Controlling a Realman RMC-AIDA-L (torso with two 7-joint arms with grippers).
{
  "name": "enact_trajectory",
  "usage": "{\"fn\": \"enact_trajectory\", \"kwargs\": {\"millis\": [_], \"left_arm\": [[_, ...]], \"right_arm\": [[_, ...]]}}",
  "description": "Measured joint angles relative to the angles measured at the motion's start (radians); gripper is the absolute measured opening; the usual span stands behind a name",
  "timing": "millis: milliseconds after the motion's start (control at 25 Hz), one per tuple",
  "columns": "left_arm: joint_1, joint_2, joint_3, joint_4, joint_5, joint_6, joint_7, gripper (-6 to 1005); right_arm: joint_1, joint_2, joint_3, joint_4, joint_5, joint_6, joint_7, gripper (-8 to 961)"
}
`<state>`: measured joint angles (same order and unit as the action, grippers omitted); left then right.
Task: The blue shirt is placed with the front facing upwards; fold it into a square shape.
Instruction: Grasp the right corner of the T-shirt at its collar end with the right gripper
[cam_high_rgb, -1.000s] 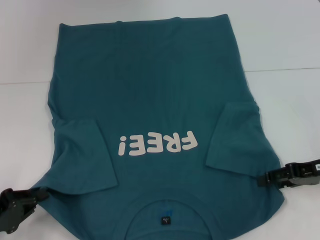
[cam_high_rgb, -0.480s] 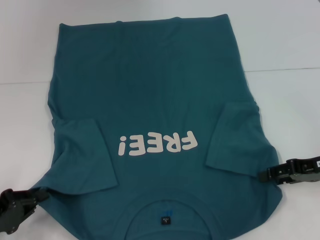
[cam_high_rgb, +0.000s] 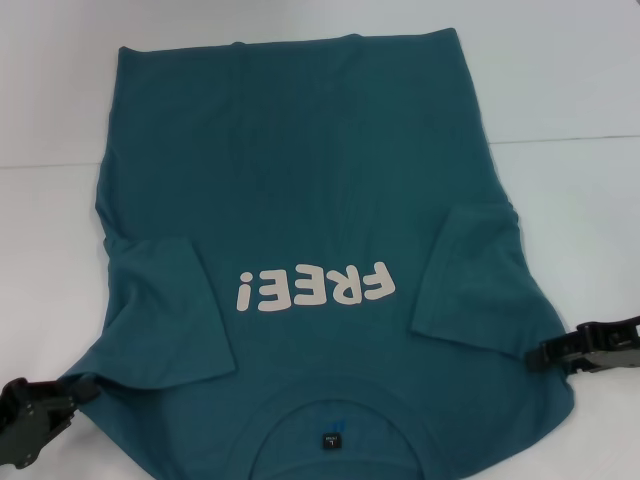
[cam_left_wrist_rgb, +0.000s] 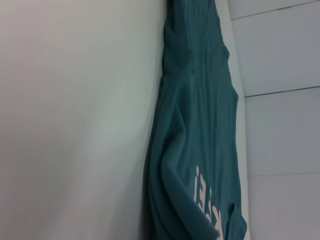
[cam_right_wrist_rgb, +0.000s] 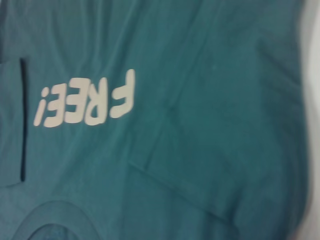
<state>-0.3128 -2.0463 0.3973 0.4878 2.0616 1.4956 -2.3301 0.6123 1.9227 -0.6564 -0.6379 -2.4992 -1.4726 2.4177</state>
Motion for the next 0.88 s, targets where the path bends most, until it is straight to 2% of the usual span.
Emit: {"fn": "enact_trajectory", "kwargs": {"millis": [280,760,880], "left_arm": [[0.0,0.0,-0.002,0.0,0.0,-0.002,0.0,23],[0.001,0.0,-0.026,0.0,-0.002,-0.001,0.002,24],[0.001,0.0,-0.026,0.0,-0.002,-0.001,0.002,24]], "right_arm": [[0.027,0.016,0.0,0.003,0.002,-0.011,-0.013,531],[0.022,0.005,-0.002,-0.02,-0.024,-0.022,-0.004,474],[0.029,0.005,-0.002,-0.017,-0.033,-0.02,-0.004,333]]}}
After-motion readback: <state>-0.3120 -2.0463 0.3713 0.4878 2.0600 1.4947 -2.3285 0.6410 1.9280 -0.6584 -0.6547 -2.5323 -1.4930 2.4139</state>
